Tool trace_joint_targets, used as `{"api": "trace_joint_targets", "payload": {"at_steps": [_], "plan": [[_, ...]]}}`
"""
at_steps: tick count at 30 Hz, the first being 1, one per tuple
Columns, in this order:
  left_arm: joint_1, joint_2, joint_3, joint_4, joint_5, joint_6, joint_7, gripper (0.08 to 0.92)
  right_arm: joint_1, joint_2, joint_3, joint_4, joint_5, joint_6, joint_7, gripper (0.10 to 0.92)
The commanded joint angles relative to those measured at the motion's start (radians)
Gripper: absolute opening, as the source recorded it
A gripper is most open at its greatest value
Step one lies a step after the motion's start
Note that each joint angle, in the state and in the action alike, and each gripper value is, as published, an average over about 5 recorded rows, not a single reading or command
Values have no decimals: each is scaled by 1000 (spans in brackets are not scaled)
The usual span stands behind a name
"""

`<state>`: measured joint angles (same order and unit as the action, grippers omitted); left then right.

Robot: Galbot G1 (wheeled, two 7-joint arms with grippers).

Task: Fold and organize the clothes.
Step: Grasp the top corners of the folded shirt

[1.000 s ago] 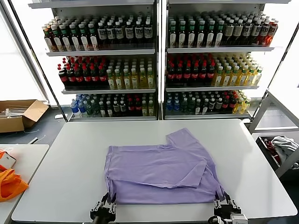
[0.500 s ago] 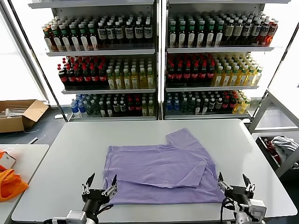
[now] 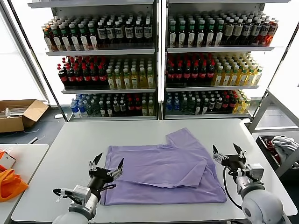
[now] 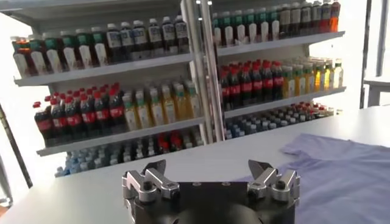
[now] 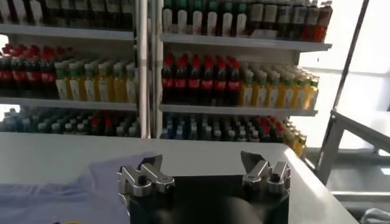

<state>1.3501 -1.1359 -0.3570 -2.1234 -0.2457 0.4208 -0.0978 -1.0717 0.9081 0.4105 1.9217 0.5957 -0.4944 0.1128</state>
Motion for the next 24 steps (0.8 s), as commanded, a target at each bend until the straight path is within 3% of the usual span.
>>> {"api": "trace_joint_targets", "payload": {"at_steps": [1,13,24], "plan": [[-329,57,79,299,-108,28,24,823,478,-54,-291,-348,18,-40,-139,823],[-486,-1,143,559,-114,98,-9,823,642,87,-436,-602,-45,-25,-118,823],[-536,12,170,616,-117,156,-30,823,625,171,-476,-671,-88,-56,-91,823]]}}
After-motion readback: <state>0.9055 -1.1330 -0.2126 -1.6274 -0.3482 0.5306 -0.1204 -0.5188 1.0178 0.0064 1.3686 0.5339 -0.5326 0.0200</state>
